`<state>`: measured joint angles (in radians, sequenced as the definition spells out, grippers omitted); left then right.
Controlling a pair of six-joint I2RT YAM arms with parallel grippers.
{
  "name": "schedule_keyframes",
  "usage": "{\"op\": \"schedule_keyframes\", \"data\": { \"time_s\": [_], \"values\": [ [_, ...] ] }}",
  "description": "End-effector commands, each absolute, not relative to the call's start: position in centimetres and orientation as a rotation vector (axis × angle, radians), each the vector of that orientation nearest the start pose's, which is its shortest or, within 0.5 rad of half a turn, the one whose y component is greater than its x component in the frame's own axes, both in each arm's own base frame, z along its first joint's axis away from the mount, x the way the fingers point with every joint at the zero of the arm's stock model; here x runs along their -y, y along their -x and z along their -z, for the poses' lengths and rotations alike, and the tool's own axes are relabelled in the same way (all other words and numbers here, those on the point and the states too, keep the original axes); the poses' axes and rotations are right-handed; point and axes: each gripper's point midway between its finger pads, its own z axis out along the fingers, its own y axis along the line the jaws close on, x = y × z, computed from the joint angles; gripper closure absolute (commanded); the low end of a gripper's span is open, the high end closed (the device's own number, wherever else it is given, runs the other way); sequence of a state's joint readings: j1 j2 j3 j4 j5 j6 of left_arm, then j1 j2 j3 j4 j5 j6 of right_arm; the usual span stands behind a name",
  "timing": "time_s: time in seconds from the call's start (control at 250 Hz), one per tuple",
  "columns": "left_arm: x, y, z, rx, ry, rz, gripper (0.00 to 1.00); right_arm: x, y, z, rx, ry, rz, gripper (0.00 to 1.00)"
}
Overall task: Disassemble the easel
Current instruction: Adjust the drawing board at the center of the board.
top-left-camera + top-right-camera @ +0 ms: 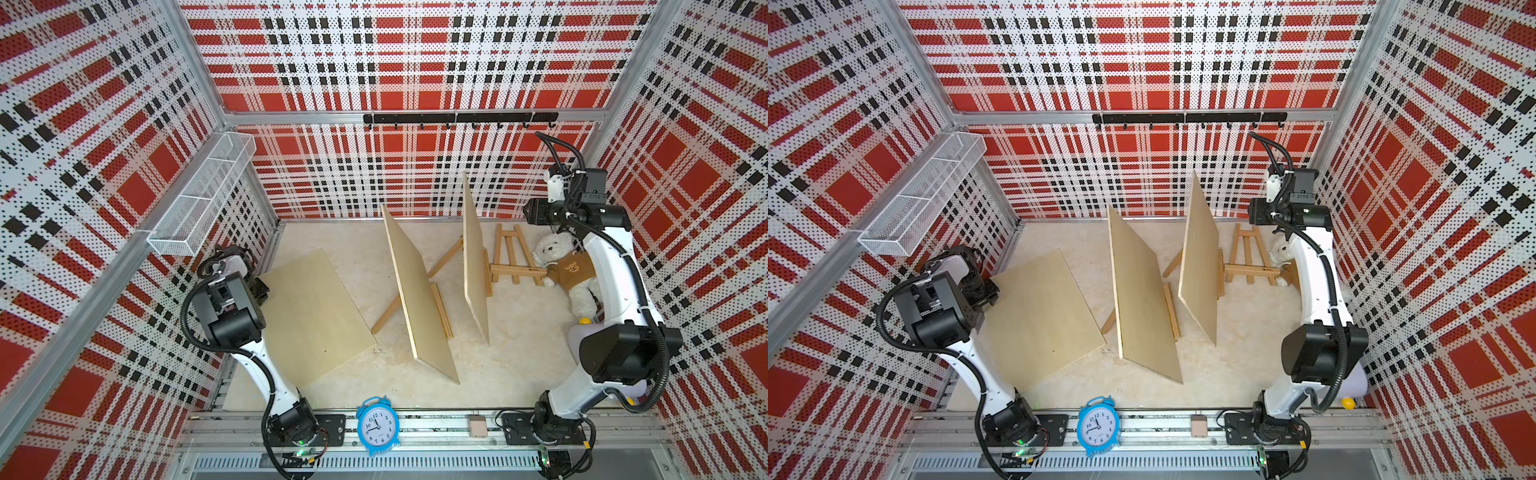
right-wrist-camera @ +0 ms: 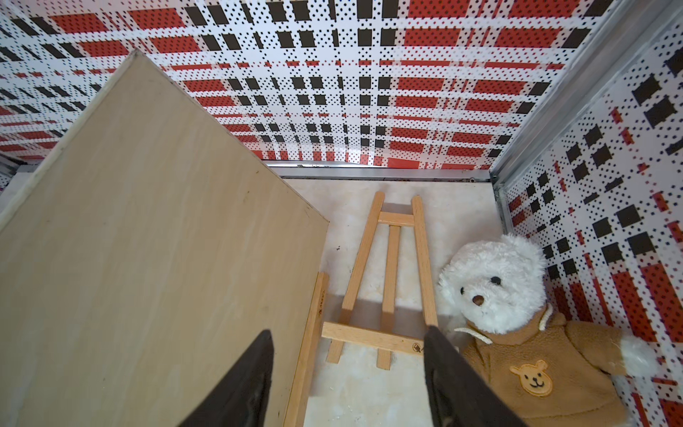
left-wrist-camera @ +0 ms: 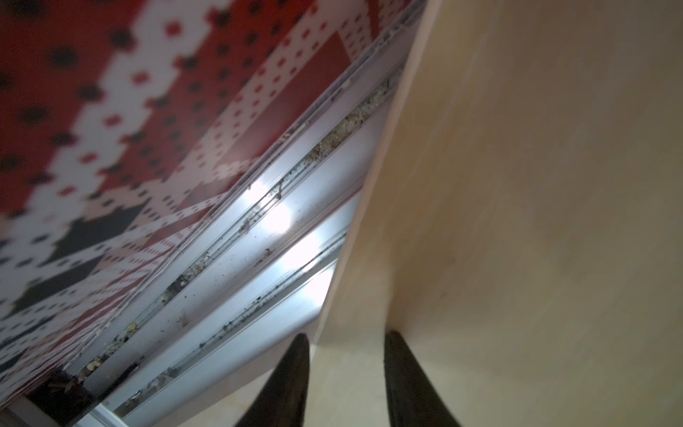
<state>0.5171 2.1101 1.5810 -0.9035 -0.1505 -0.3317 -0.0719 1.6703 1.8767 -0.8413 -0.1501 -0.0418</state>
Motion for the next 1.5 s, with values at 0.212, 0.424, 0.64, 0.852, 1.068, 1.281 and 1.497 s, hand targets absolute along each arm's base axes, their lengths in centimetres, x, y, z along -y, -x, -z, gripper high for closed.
{"op": "schedule_keyframes", "data": {
  "time_s": [0.212,0.424,0.64,0.852,1.068,1.281,1.497],
  "values": [
    [-23.6,-37.0,-1.5,-2.643,1.285,-0.334,0.61,1.0,-45.7,-36.0,-2.151,0.012,-0.066,0.33],
    [-25.1,-35.0,-5.9,-2.549,1.168,-0.747,0.61,0.9,-45.4,-35.6,-2.159,0.015,-0.066,0.33],
    [-26.3,-32.1,-5.8,-2.563,1.245,-0.876,0.61,0.6,-45.3,-35.0,-2.168,0.035,-0.080,0.33],
    [-27.2,-29.6,-4.6,-2.630,1.274,-0.936,0.61,0.8,-44.4,-34.2,-2.185,0.059,-0.046,0.33],
    [-27.6,-30.7,-3.9,-2.670,1.239,-0.911,0.61,1.0,-44.2,-34.6,-2.177,0.067,-0.033,0.32],
    [-27.4,-32.8,-2.5,-2.768,1.154,-0.950,0.61,1.2,-43.6,-35.2,-2.169,0.070,-0.010,0.32],
    [-27.5,-34.1,-1.7,-2.794,1.170,-0.878,0.61,2.0,-42.3,-35.9,-2.156,0.067,0.059,0.30]
  ]
}}
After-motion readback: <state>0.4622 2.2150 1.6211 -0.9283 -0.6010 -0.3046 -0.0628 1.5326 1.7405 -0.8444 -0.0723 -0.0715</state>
